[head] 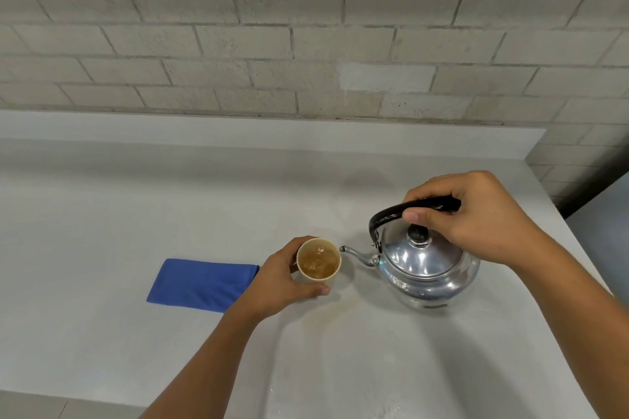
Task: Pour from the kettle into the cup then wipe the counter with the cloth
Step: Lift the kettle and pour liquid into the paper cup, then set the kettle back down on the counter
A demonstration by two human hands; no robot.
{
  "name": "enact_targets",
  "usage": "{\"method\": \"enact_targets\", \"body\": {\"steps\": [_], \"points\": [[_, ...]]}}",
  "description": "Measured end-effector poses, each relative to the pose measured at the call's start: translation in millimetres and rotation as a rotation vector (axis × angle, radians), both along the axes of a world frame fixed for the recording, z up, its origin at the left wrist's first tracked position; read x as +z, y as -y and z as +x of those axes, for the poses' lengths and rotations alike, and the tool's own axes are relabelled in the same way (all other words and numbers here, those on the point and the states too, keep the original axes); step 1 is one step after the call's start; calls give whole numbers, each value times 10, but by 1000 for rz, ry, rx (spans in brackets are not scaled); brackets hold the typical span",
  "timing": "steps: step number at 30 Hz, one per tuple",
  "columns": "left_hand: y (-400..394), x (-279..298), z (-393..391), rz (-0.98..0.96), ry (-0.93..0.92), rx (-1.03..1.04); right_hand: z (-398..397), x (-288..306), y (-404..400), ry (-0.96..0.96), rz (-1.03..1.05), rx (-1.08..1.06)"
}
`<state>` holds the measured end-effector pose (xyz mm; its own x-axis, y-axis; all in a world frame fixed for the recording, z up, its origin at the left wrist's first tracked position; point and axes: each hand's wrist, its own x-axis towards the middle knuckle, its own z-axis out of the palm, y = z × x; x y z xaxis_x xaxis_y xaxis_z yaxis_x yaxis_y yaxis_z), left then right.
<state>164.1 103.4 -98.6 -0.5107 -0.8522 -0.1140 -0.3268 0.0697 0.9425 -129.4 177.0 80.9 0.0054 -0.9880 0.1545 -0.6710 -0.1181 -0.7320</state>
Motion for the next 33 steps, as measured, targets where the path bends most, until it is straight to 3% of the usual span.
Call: {"method": "enact_targets", "body": {"steps": [7,11,19,33], "points": [[34,194,102,-21,27,-38,-139,-110,-70,145,-20,-66],[127,517,127,-198,-84,47,-211,-105,-66,171,-47,-75],[218,1096,-522,-294,-131,-80,-351,-69,132,177,-54,-114],[549,986,-1358,-359,-68,46,-593,-359,600,188,-26,-132]]}}
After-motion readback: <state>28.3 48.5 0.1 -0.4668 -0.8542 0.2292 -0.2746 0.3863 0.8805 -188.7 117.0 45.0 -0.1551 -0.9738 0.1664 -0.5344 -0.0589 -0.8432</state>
